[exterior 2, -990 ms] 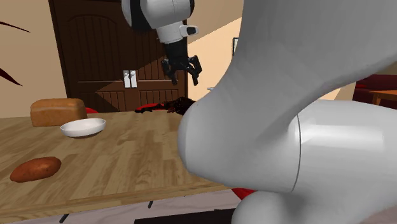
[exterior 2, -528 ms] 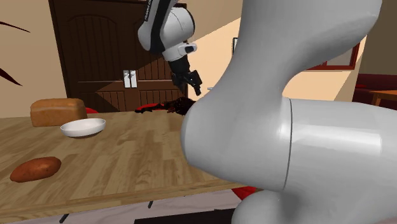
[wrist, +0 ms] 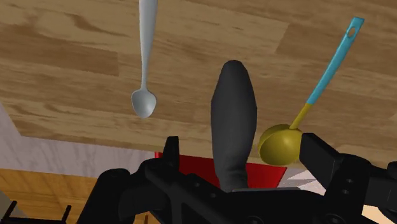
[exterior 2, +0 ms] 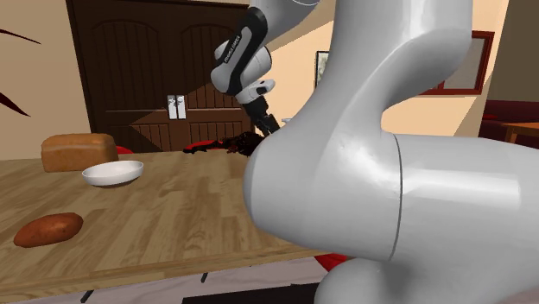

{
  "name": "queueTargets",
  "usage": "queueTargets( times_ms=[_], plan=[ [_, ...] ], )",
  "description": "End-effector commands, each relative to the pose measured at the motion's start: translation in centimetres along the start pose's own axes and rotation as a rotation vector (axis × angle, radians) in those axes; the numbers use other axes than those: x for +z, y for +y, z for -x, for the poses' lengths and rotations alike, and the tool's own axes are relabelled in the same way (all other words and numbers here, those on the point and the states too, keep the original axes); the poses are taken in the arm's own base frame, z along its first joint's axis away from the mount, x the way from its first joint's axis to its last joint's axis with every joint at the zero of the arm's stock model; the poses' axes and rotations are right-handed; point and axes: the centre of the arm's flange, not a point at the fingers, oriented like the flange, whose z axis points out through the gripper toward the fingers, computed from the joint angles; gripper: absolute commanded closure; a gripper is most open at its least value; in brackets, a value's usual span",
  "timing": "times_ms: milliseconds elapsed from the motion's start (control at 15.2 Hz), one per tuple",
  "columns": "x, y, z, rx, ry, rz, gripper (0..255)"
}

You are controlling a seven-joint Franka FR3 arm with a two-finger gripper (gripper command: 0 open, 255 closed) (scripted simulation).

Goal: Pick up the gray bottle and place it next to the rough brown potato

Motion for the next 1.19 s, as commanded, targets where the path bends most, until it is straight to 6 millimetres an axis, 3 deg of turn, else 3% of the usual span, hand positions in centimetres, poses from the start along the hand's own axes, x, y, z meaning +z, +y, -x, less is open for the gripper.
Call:
queueTargets(
  times_ms=[0,198,660,1122],
  plan=[
    [2.2,-1.5,-1.0,0.087,0.019,0.036,0],
    [5.0,-3.1,-2.7,0.191,0.038,0.079,0],
    [8.6,-2.7,-2.8,0.191,0.038,0.079,0],
    [8.9,-2.7,-2.8,0.191,0.038,0.079,0]
  ],
)
